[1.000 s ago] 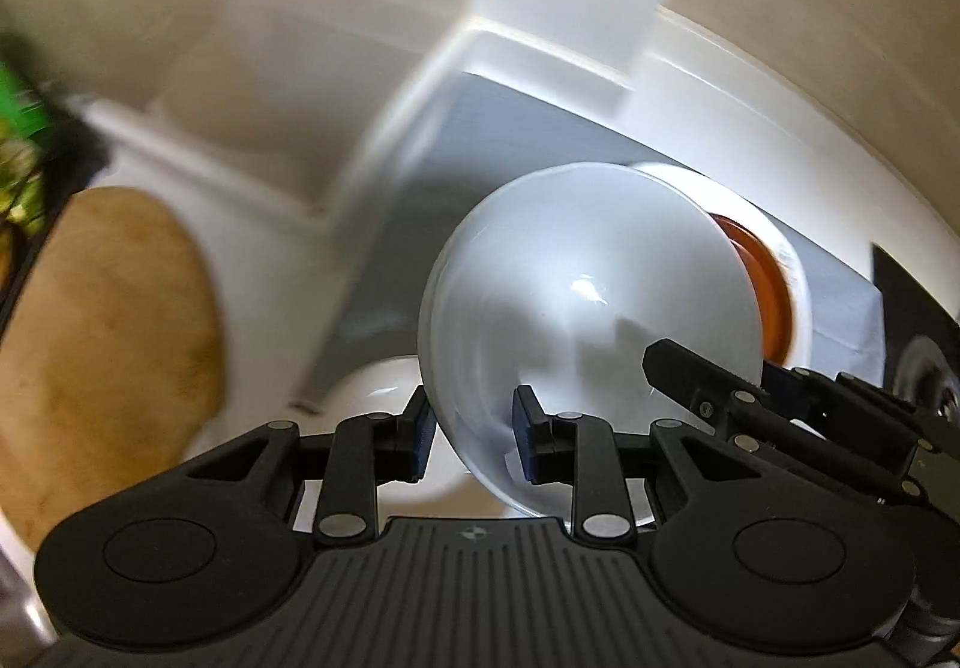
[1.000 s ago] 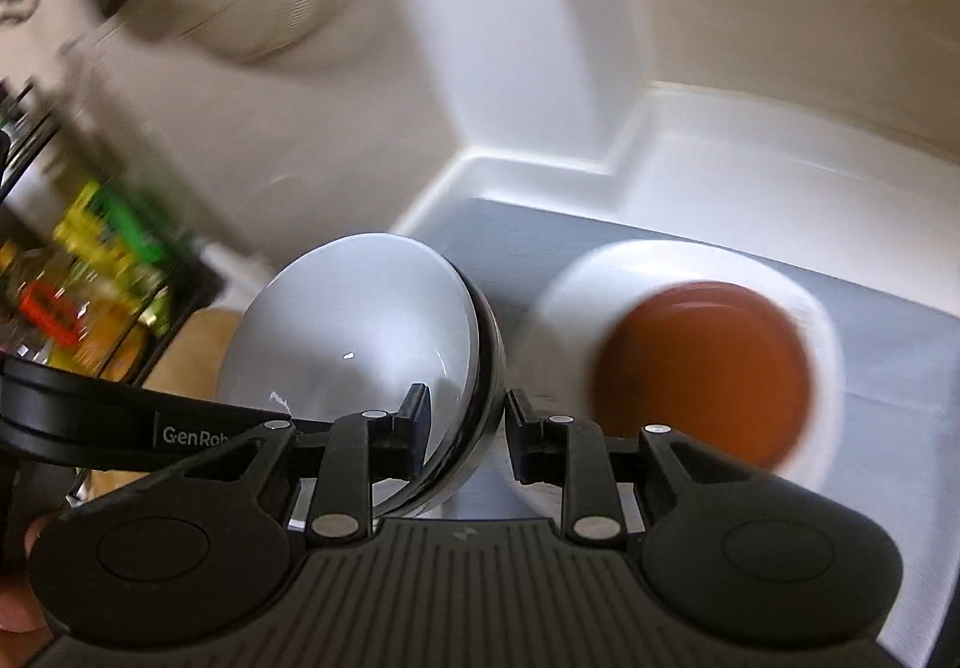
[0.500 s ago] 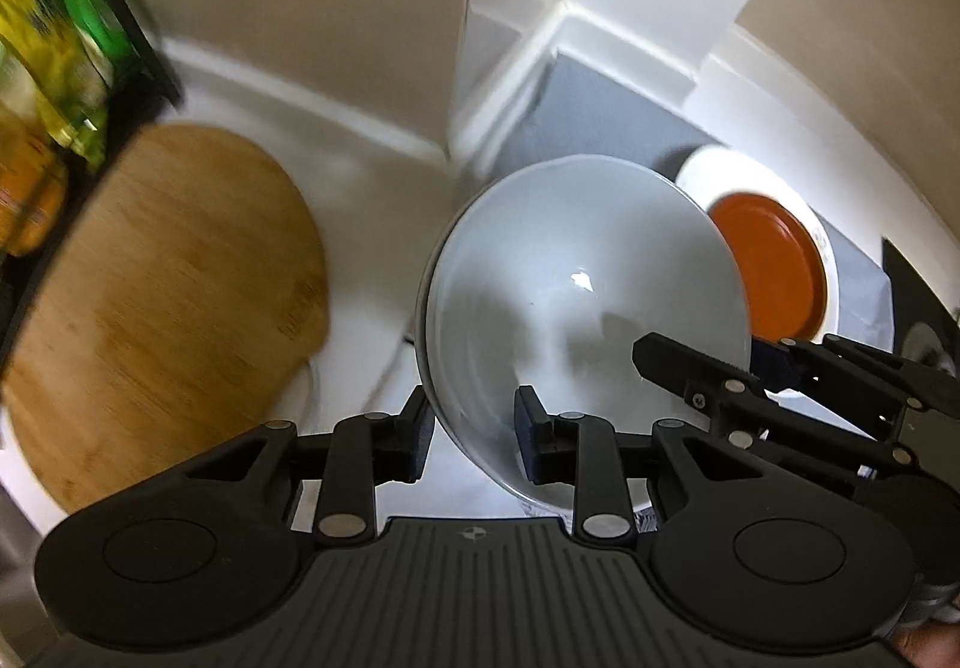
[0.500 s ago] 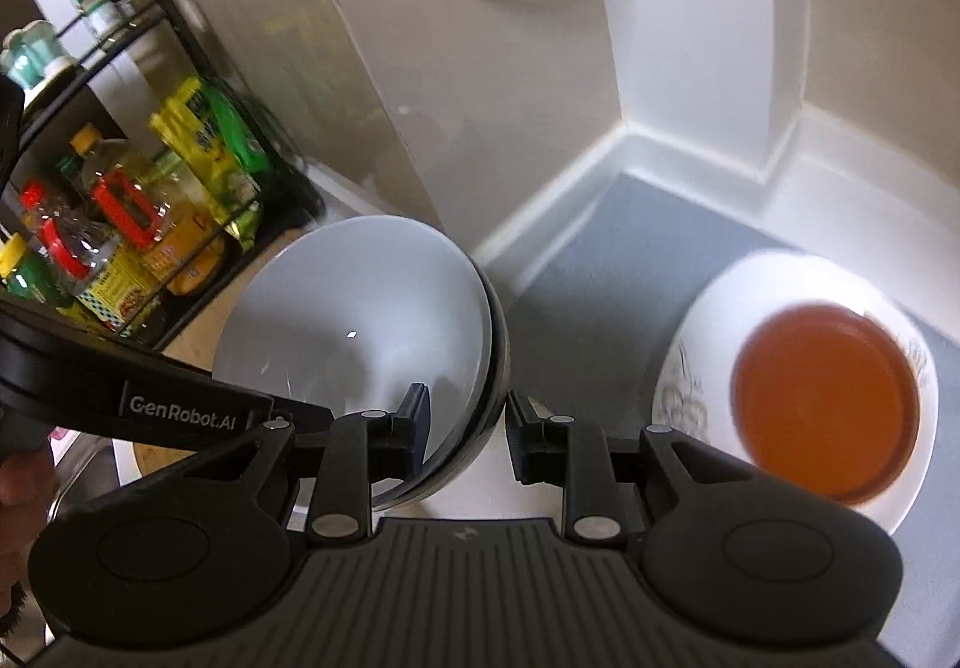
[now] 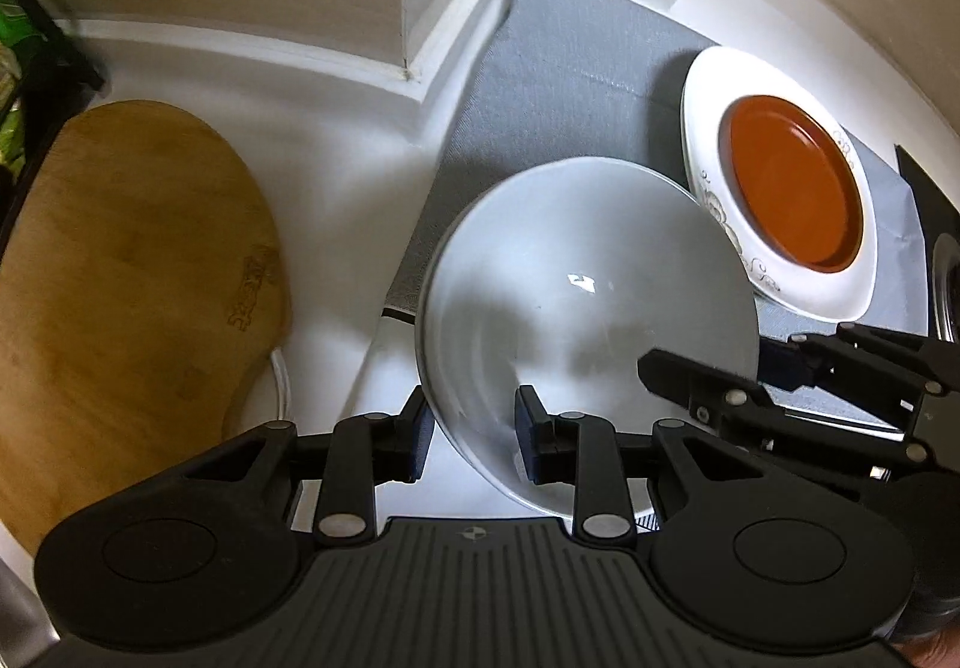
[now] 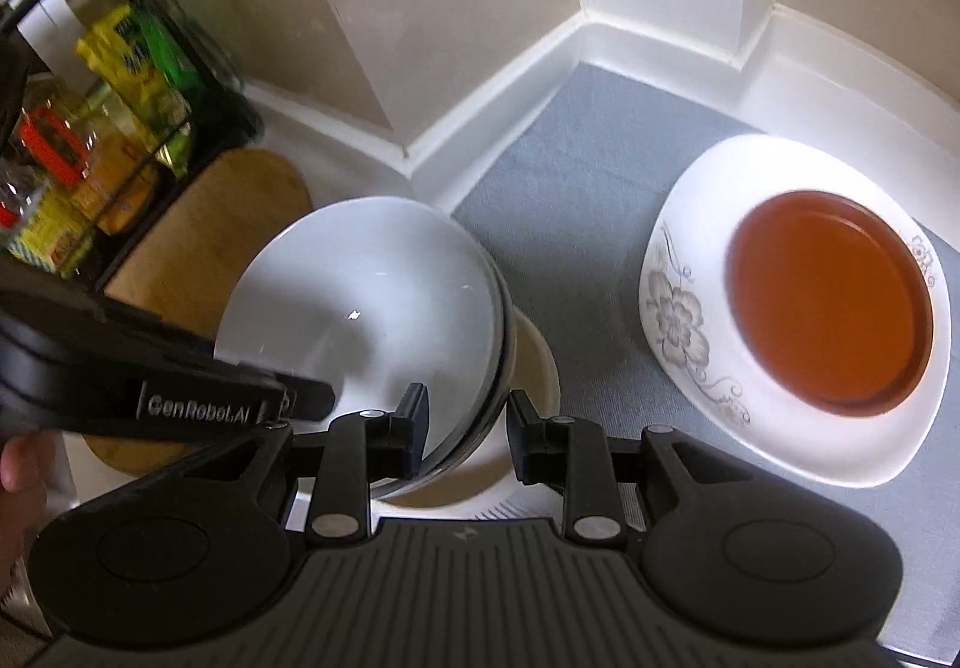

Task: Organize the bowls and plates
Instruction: 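Lift the nested bowls with both grippers toward the stacked plates, then carry the nested bowls with both grippers over the brown plate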

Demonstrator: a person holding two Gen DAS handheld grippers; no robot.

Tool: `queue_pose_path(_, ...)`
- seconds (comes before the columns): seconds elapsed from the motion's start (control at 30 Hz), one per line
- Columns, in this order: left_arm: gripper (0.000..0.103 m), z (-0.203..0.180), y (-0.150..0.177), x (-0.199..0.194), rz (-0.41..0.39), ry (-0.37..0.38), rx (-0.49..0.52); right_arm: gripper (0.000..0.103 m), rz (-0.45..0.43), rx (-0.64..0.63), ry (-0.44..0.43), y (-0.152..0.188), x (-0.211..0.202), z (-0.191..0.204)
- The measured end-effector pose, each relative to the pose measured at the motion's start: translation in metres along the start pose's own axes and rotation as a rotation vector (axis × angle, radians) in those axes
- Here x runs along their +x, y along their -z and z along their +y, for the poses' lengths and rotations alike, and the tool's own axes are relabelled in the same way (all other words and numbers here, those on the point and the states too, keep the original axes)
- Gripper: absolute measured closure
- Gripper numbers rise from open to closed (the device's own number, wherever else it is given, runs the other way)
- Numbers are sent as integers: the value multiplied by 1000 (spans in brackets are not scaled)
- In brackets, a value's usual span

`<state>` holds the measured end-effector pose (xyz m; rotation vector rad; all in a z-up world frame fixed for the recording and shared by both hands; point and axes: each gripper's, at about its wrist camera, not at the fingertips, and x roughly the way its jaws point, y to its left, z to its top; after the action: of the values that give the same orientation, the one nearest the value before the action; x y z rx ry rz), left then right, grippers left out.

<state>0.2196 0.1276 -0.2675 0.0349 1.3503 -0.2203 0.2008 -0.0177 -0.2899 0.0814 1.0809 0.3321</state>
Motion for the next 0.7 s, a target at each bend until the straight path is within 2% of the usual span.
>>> queue_pose_path(0.17,72,2,2,14,28,63,20,73,33,28,18,6,6,-6)
queue_pose_path(0.3,75,4,0,12,-8,79,45,70,37,31,39,5,8,-9)
queue_pose_path(0.43,75,18,-2,11,-8,147,17,69,41,57,12,5,6,-16)
queue_pose_path(0.63,75,38,-7,2,-44,193,-22,68,-4,85,-16,1,-10,-22)
queue_pose_path(0.67,75,41,-8,4,-42,200,-34,70,-12,82,-18,1,-12,-23)
queue_pose_path(0.7,75,43,-11,8,-34,199,-45,82,-16,73,-13,0,-13,-23)
